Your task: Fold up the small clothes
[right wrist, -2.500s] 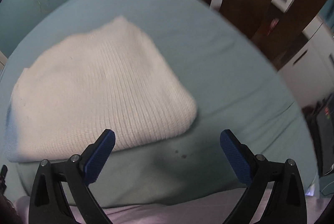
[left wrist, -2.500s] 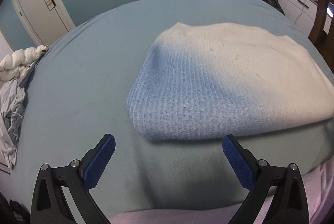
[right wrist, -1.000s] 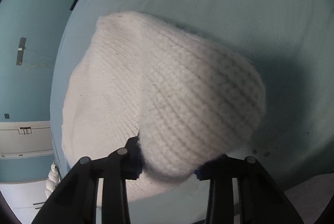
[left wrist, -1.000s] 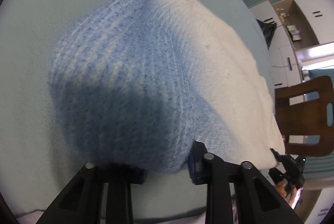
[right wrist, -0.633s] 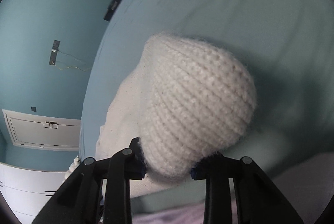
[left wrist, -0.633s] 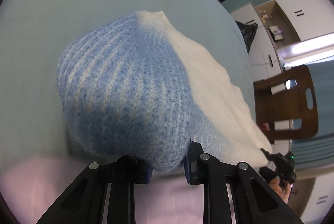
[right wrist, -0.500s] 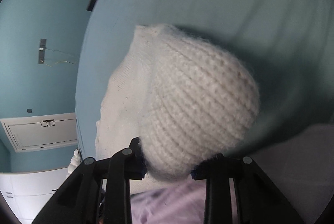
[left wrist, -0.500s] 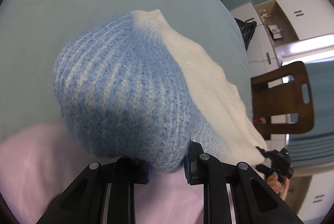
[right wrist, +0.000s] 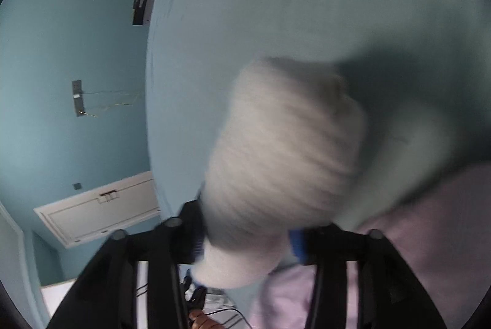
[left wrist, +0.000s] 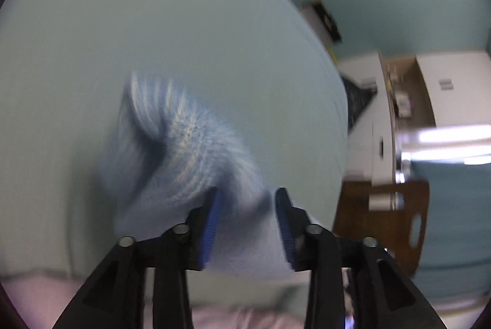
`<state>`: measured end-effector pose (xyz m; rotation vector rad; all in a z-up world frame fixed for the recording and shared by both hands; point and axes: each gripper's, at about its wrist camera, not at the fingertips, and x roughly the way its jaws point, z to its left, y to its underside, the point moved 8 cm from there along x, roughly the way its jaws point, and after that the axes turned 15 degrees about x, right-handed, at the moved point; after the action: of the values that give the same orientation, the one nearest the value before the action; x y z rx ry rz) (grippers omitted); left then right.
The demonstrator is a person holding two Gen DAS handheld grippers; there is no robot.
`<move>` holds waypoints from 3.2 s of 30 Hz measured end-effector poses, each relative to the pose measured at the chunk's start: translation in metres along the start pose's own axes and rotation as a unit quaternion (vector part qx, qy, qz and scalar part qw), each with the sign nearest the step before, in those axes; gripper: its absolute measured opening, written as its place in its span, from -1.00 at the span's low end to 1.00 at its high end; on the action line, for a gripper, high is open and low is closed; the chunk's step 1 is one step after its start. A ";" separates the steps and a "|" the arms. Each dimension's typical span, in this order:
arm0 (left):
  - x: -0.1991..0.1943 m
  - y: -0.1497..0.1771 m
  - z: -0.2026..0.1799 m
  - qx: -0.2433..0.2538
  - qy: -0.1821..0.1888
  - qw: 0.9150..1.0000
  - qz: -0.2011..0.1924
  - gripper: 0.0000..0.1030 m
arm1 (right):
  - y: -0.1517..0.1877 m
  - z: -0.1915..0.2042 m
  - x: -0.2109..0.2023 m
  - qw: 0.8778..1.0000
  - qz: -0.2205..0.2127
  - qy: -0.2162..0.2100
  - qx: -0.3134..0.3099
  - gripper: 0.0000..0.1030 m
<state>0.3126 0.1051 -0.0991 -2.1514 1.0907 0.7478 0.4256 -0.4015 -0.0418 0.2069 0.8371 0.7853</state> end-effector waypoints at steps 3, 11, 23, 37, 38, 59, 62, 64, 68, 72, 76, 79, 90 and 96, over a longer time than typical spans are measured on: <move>0.001 -0.010 0.013 0.040 -0.078 0.996 -0.031 0.86 | -0.022 0.035 0.019 0.999 0.003 -0.034 -0.041 0.60; 0.038 0.046 0.073 0.128 -0.182 0.975 0.017 0.97 | -0.077 -0.018 0.054 0.960 -0.140 0.123 -0.207 0.70; 0.041 0.074 0.084 0.201 -0.209 0.956 -0.033 1.00 | -0.072 -0.034 0.134 0.928 -0.098 0.172 -0.317 -0.57; 0.062 0.079 0.085 0.199 -0.202 0.959 -0.018 1.00 | -0.102 -0.076 0.120 0.967 -0.119 0.134 -0.180 -0.64; 0.062 0.078 0.086 0.198 -0.202 0.959 -0.018 1.00 | -0.102 -0.073 0.116 0.976 -0.108 0.103 -0.158 -0.58; 0.066 0.074 0.082 0.212 -0.205 0.955 -0.019 1.00 | -0.137 -0.001 0.150 0.953 -0.214 0.072 -0.203 -0.84; 0.063 0.074 0.081 0.210 -0.203 0.956 -0.013 1.00 | -0.158 -0.026 0.192 0.946 -0.214 0.144 -0.198 -0.85; 0.056 0.071 0.077 0.221 -0.210 0.952 -0.010 1.00 | -0.159 -0.030 0.195 0.948 -0.217 0.132 -0.195 -0.73; 0.032 0.050 0.056 0.278 -0.250 0.926 -0.043 1.00 | -0.134 -0.015 0.147 0.936 -0.292 0.135 -0.141 -0.09; 0.036 0.025 0.030 0.326 -0.208 0.921 -0.052 1.00 | -0.062 0.006 0.127 0.925 -0.279 0.105 -0.237 0.70; 0.086 0.005 0.027 0.311 -0.152 0.938 0.016 0.96 | -0.015 -0.014 0.148 0.930 -0.208 0.107 -0.283 0.72; 0.110 -0.005 0.028 0.242 -0.085 0.965 0.043 0.33 | 0.014 -0.040 0.191 0.951 -0.118 0.097 -0.271 0.72; 0.062 -0.012 0.023 0.164 -0.015 0.986 0.016 -0.68 | 0.015 -0.033 0.265 0.925 -0.113 0.151 -0.330 0.74; 0.099 -0.011 0.038 0.161 -0.125 0.977 0.055 -0.60 | 0.003 -0.039 0.267 0.921 -0.116 0.158 -0.337 0.74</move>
<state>0.3632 0.0890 -0.1913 -1.6880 1.1166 0.8047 0.5053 -0.2181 -0.2235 -0.6384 0.8260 0.8485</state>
